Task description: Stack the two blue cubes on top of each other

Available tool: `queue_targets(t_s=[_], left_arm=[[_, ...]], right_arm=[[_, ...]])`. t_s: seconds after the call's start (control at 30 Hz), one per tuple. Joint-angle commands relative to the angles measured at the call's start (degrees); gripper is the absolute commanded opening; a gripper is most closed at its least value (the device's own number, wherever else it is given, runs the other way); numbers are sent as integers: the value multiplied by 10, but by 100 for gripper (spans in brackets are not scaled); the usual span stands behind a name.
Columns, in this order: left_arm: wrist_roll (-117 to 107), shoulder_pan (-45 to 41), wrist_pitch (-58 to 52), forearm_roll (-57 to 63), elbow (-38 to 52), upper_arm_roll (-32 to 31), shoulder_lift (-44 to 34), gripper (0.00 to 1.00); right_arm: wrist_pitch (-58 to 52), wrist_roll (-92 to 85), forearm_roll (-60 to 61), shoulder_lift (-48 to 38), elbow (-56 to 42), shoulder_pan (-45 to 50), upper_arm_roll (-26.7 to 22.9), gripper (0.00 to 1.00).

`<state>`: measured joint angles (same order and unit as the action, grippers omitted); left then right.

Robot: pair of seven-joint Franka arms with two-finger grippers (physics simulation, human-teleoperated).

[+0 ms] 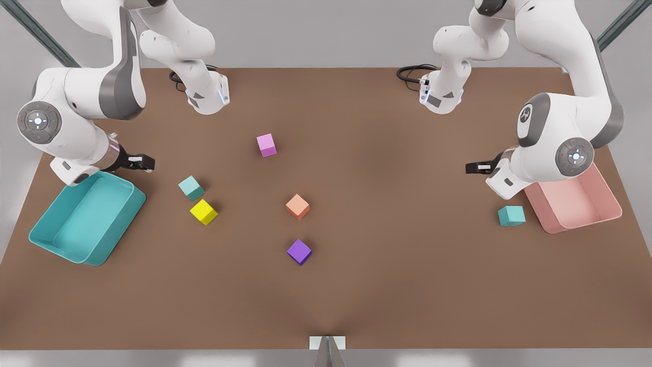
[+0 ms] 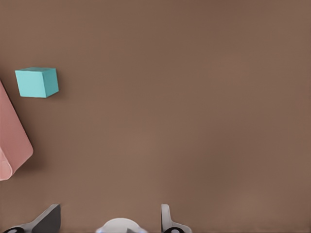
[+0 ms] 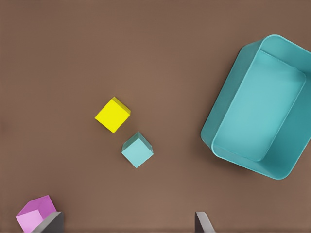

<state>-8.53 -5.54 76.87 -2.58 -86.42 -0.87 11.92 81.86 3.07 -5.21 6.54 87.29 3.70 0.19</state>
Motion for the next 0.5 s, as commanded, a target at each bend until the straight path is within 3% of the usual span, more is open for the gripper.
queue_targets(t_s=[0.0,0.13,0.2,0.33,0.43,0.47], left_arm=[[19,0,-5,0,0,0,-1,100],[19,0,-5,0,0,0,-1,100],[19,2,-4,1,0,1,-1,100],[16,4,-4,0,0,1,-1,100],[15,9,-4,-1,-1,2,1,100],[15,9,-4,-1,-1,2,4,100]], right_arm=[[0,3,0,3,-2,0,0,100],[0,13,-3,33,13,8,3,100],[22,131,12,86,27,6,3,100],[146,286,38,67,176,-25,1,100],[287,295,39,15,313,-34,1,100],[299,291,39,22,315,-43,1,100]])
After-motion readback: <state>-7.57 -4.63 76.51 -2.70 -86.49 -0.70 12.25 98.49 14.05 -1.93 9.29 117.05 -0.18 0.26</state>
